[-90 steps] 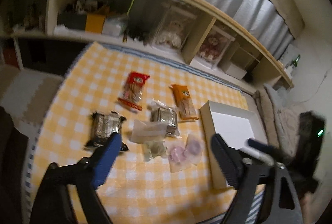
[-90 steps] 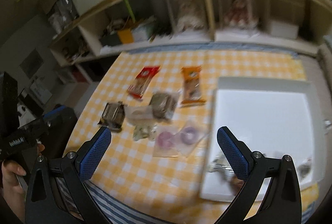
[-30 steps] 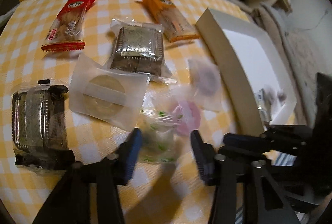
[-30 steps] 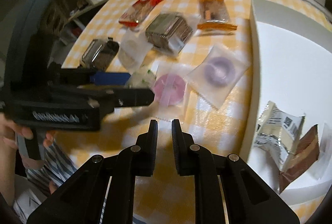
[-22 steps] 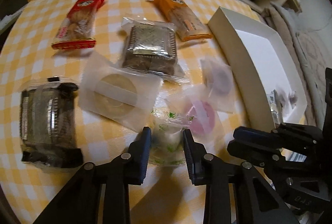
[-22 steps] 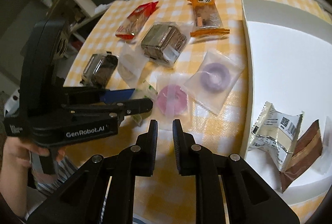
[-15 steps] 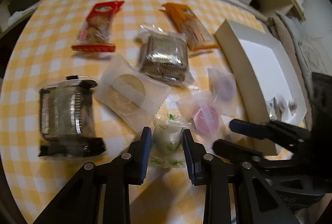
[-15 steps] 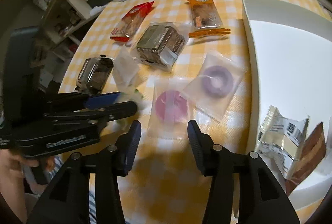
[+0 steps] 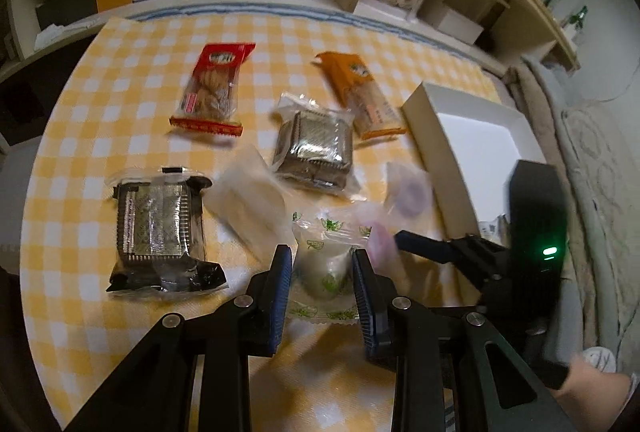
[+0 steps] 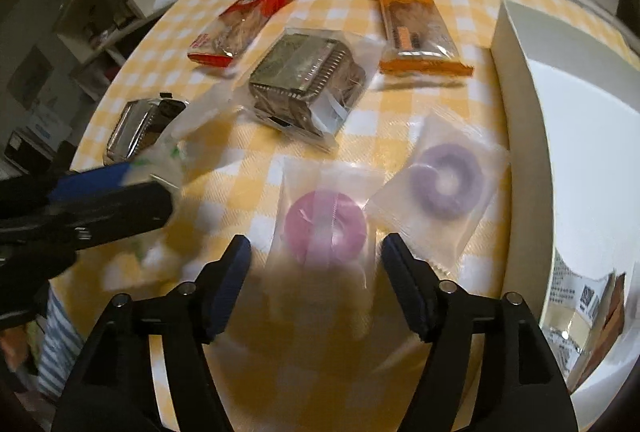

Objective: Organize snacks
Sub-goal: 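Grasp the green-leaf white pouch with the left gripper while the right grasps the pink-ring pouch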

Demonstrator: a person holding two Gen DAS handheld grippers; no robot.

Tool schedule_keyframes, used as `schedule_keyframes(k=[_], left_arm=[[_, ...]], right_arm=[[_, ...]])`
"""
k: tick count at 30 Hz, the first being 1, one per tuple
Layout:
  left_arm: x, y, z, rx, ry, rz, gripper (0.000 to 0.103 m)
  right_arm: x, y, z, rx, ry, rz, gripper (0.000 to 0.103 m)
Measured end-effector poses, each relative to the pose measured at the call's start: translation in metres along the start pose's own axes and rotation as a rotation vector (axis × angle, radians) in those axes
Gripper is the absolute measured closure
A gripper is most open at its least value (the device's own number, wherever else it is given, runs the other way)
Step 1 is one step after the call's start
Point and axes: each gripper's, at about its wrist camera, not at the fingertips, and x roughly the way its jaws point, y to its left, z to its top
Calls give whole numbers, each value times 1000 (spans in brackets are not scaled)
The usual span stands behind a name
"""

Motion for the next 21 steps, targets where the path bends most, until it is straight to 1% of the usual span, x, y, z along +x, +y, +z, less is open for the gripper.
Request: schedule_keyframes(k=[1,3,4,5,8,9,12,16,21], left_arm=[[-2,-1,1,-2,-5,-3,73],[-10,0,0,-7,-21,-7,73],[-13,0,-1,-7,-27,-6,73],[-17,1,-2,-10,-34,-5,73],[-25,5,-3,-23,-54,-2,73],[-28,7,-3,-30,-60,-2,73],[-35,10,-5,-47,-77,1,73],[-47,16,-9,-70,-105,12,73],[-65,21,-15,-96,-141,25,73]], right_arm=[[1,1,0,-7,-4,-7,28],[1,2,-1,-21,-12,-18,31],[0,2,-1,-26,-19,-27,42],[-1,1,0,-27,-19,-23,49],[-6,-3,1,-9,-10,29,56],[-9,-3,1,-7,-12,49,57],[-24,5,1,-38,-46,66,59],[-50,16,2,-80,-110,89,60],[-77,21,1,-101,-174,106,59]])
